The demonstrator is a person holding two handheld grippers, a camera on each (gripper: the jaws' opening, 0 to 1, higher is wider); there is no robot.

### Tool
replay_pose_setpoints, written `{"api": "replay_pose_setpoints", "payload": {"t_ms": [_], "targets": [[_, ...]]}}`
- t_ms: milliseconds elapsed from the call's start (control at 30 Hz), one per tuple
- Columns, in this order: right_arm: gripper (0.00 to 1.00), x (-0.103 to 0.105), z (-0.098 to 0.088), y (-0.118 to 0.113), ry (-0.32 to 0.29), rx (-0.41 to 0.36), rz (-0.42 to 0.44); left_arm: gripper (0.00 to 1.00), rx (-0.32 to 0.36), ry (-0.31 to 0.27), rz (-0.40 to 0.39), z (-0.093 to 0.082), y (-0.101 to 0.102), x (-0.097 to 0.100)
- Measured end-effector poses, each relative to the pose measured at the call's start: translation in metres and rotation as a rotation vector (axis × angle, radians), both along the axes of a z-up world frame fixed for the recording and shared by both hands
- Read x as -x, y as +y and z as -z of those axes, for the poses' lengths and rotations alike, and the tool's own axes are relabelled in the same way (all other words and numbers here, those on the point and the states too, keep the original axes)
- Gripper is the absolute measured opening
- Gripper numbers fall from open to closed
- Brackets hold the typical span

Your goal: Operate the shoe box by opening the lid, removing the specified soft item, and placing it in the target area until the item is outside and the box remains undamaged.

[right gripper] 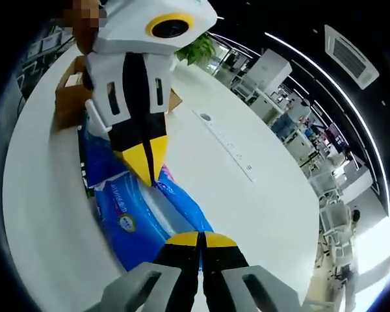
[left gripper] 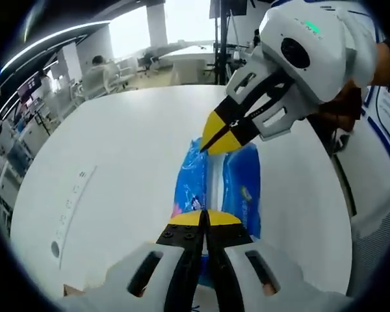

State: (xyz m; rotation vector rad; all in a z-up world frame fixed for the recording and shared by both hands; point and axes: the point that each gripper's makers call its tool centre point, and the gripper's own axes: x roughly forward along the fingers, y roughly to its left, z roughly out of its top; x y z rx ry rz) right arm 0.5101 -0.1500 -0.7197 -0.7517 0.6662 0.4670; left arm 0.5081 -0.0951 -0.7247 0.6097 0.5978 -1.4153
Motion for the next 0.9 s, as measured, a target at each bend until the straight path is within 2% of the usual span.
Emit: {"api": "replay_pose_setpoints", "payload": {"t_ms": [267,667,900], "targets": [[0.0,0.004,0.007,-0.001,0.02,0.001,0.003,0.0,-0.006,0.017,-0.006,0.008,-0.001,0.001],[0.0,0.003,0.017,-0.002,0.031,0.007,0.005,0.0,-0.02,0.012,-0.009,0.015,-0.001,0.002],[0.0,0.005,0.022,-0.002,0.035,0.043,-0.011,0.0,-0.019,0.006,-0.021,0.016,-0.002,0.002]]}}
